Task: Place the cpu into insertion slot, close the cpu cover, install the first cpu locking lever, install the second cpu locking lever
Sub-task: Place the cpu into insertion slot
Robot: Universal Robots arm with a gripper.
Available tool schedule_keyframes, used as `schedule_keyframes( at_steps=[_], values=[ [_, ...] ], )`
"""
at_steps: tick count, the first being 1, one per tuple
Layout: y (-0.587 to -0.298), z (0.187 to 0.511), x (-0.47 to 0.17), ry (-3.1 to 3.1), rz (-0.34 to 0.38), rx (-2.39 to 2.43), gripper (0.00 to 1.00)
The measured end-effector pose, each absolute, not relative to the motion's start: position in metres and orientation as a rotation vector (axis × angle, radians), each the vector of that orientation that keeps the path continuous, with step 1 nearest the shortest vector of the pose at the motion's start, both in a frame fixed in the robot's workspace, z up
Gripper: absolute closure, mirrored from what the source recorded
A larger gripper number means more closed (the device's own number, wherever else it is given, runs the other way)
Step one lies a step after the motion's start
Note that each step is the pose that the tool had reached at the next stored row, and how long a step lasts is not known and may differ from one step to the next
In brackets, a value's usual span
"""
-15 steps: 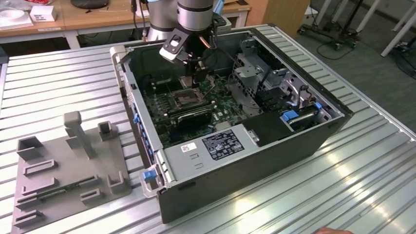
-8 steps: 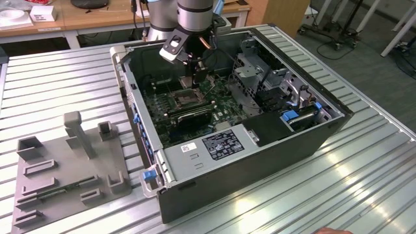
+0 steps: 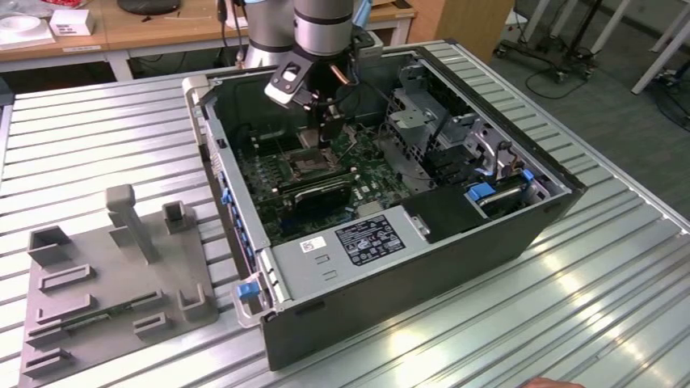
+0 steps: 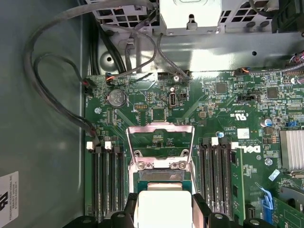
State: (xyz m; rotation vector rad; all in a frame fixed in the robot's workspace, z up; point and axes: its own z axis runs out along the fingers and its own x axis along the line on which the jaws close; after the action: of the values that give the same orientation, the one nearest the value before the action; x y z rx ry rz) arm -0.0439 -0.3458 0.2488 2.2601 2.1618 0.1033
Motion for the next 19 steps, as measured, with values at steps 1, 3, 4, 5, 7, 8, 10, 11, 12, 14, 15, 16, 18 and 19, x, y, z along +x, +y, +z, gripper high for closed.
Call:
schedule_keyframes(
  at_steps=[1, 3, 4, 5, 7, 8, 10, 11, 12, 14, 15, 16, 18, 19],
  values=[
    [-0.346, 0.248, -0.044, 2.162, 0.103, 2.26, 0.46],
    [-0.346, 0.246, -0.044, 2.162, 0.103, 2.26, 0.46],
    [-0.346, 0.245, -0.044, 2.162, 0.103, 2.26, 0.46],
    [-0.346, 0.244, -0.044, 2.162, 0.103, 2.26, 0.46],
    [-0.346, 0.24, -0.044, 2.162, 0.103, 2.26, 0.46],
    [-0.346, 0.238, -0.044, 2.162, 0.103, 2.26, 0.46],
    [-0.346, 0.235, -0.044, 2.162, 0.103, 2.26, 0.46],
    [-0.346, 0.234, -0.044, 2.163, 0.103, 2.258, 0.46],
    [-0.346, 0.233, -0.044, 2.166, 0.103, 2.256, 0.46],
    [-0.346, 0.232, -0.044, 2.173, 0.103, 2.25, 0.46],
    [-0.346, 0.231, -0.044, 2.177, 0.103, 2.246, 0.46],
    [-0.346, 0.231, -0.044, 2.18, 0.103, 2.243, 0.46],
    [-0.346, 0.229, -0.044, 2.183, 0.103, 2.241, 0.46],
    [-0.345, 0.229, -0.044, 2.183, 0.103, 2.241, 0.46]
  ],
)
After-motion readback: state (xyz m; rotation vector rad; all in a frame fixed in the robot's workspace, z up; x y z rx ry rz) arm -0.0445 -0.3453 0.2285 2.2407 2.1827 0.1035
